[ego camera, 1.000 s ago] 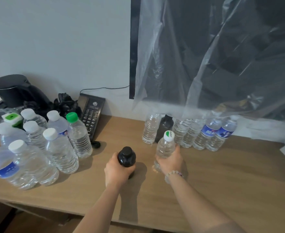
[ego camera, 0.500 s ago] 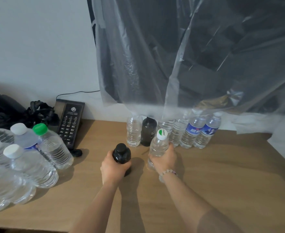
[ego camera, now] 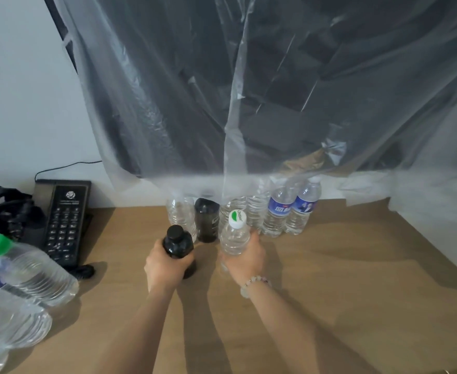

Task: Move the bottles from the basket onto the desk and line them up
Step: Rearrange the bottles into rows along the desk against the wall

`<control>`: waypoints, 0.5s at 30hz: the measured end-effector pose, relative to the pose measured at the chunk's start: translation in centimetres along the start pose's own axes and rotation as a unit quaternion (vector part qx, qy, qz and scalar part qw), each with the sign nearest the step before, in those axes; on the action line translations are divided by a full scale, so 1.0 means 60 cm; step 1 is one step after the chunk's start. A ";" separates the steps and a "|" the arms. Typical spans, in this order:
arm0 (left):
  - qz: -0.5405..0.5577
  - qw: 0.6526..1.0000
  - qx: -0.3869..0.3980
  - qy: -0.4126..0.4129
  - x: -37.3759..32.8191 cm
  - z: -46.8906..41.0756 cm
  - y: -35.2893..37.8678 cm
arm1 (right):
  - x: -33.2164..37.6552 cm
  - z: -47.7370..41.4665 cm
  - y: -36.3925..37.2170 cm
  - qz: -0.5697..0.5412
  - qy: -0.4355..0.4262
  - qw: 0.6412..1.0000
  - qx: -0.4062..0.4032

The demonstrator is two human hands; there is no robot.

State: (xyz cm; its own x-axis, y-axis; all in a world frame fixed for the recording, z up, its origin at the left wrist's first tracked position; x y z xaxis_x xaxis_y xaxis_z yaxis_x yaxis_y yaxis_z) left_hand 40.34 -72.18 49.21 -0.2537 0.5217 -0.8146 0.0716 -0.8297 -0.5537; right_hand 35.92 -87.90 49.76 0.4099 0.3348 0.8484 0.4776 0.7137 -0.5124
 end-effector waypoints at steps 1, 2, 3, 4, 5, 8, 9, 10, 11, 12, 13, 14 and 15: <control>-0.001 1.000 0.000 0.004 -0.002 -0.003 0.002 | 0.001 0.000 0.000 0.000 0.002 1.000 -0.002; -0.002 1.000 0.000 0.007 -0.003 -0.006 0.004 | 0.002 -0.001 0.000 -0.003 0.002 1.000 -0.004; -0.001 1.000 -0.001 0.008 -0.005 -0.008 0.006 | 0.002 -0.002 0.001 -0.006 0.003 1.000 -0.005; 0.000 1.000 -0.003 0.008 -0.007 -0.010 0.007 | 0.001 -0.002 0.001 -0.009 0.003 1.000 -0.006; 0.000 1.000 -0.004 0.008 -0.009 -0.013 0.008 | 0.002 -0.002 0.001 -0.010 0.004 1.000 -0.006; -0.007 1.000 -0.002 0.005 -0.014 -0.019 0.011 | 0.001 -0.002 0.003 -0.009 0.001 1.000 -0.008; -0.008 1.000 0.000 0.005 -0.015 -0.021 0.011 | 0.002 -0.002 0.005 -0.008 0.003 1.000 -0.008; -0.007 1.000 0.001 0.005 -0.016 -0.024 0.012 | 0.003 -0.002 0.005 -0.009 0.002 1.000 -0.008; -0.006 1.000 0.002 0.005 -0.017 -0.026 0.013 | 0.004 -0.003 0.006 -0.012 0.002 1.000 -0.006; -0.006 1.000 0.002 0.007 -0.017 -0.028 0.014 | 0.004 -0.004 0.006 -0.014 0.001 1.000 -0.004; -0.008 1.000 0.002 0.008 -0.017 -0.029 0.015 | 0.005 -0.005 0.006 -0.016 0.001 1.000 0.001; -0.010 1.000 0.003 0.010 -0.016 -0.030 0.015 | 0.005 -0.007 0.006 -0.017 0.001 1.000 0.005; -0.011 1.000 0.004 0.012 -0.014 -0.031 0.016 | 0.005 -0.008 0.007 -0.021 0.003 1.000 0.007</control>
State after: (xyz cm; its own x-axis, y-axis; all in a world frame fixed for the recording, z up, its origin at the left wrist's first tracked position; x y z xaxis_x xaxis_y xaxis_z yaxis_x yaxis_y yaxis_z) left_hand 42.41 -73.05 49.01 -0.2320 0.5448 -0.8058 0.0582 -0.8192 -0.5706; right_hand 36.63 -87.82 49.73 0.3943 0.3013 0.8682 0.4828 0.7359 -0.4747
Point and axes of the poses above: each hand's wrist, its own z-axis away from the middle knuckle, its own y-axis out of the palm, x = y × z, the point moved 1 cm from there along -z, towards the middle knuckle, and after that the axes turned 1 degree about -y, right-handed, at the moved point
